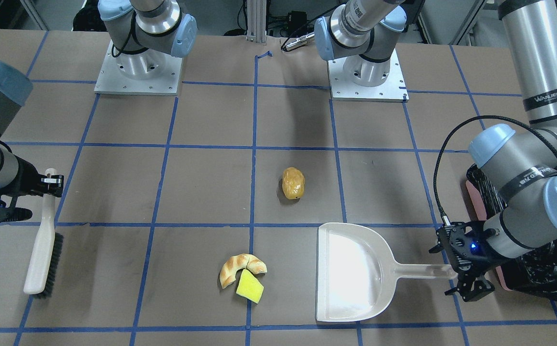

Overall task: Sweep and dump trash into bin
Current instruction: 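Close the left gripper on the dustpan handle while the right gripper grasps the brush handle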

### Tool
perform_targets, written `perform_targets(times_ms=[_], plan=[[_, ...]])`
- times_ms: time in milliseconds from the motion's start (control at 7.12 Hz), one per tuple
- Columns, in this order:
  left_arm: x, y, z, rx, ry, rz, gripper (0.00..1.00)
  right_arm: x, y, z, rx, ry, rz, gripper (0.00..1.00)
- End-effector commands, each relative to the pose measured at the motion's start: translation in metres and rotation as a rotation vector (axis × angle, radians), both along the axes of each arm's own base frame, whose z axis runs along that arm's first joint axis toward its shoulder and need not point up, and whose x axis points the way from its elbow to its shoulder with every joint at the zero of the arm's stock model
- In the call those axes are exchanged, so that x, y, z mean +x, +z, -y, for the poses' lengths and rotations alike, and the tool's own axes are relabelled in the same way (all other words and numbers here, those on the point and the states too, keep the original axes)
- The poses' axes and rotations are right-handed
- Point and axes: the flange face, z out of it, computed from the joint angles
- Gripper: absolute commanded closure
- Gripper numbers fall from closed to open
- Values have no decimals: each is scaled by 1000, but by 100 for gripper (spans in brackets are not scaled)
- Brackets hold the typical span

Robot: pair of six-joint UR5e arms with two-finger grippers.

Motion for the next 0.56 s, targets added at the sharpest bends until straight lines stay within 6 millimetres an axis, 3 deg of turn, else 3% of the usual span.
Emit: perform_targets(times_ms=[0,281,421], plan=[[0,-10,-1,17,8,-6,0,80,6,3,-29,-36,2,100],[-5,-13,-11,26,29,-18,19,168,4,-4,-40,-106,48,100],[-6,-14,-12,25,28,-21,40,208,0,-11,-33,-160,67,100]])
